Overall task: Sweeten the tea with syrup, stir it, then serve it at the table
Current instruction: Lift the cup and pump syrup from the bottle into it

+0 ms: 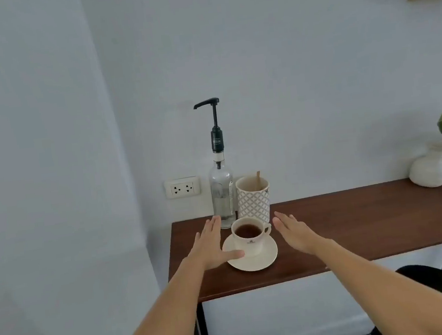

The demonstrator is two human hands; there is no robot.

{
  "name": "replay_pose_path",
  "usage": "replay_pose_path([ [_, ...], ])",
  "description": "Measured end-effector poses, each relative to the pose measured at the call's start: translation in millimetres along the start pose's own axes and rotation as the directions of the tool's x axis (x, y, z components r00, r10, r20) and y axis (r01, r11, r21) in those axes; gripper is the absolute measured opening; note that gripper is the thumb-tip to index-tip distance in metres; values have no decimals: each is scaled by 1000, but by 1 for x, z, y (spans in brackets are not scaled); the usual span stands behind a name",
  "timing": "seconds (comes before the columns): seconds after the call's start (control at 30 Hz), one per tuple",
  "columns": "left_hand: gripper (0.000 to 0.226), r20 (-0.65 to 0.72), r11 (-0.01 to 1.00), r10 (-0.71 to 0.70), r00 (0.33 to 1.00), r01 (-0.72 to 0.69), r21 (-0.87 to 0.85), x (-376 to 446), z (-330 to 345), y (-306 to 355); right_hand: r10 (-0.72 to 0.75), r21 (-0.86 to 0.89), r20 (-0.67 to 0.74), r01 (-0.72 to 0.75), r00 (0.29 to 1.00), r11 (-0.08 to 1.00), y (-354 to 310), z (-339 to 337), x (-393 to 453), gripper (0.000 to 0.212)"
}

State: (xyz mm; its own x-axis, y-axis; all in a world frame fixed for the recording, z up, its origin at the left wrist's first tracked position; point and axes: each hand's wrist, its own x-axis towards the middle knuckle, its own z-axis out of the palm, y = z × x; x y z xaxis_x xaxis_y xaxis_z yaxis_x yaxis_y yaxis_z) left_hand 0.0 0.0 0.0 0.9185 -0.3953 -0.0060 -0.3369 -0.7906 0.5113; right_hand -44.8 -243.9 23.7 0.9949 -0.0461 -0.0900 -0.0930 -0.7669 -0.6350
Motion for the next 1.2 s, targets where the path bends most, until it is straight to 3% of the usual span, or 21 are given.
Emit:
replay_pose_path([
  [0.2, 137, -6, 962, -43, 999, 39, -272, 11, 25, 19, -55, 232, -22, 59, 998, 971, 10, 24, 17, 49],
  [0.47, 125, -222, 882, -132, 966, 12, -470, 30, 59, 33, -132, 341, -61, 145, 989, 929, 30, 25, 40, 33],
  [0.73, 86, -399, 876, -208, 893, -11, -482, 30, 71, 43, -179, 470, 38, 140, 983, 871, 46, 29, 59, 31],
  [1.03, 80, -420, 881, -186, 888, -38, -471, 23, 17, 33, -343, 432, 110, 266, 933, 862, 0, -15, 67, 25],
  [1.2, 81, -432, 855, -184, 883, -73, -513, 31, -44, 24, -422, 408, -56, 406, 905, 817, -69, -61, 74, 20],
])
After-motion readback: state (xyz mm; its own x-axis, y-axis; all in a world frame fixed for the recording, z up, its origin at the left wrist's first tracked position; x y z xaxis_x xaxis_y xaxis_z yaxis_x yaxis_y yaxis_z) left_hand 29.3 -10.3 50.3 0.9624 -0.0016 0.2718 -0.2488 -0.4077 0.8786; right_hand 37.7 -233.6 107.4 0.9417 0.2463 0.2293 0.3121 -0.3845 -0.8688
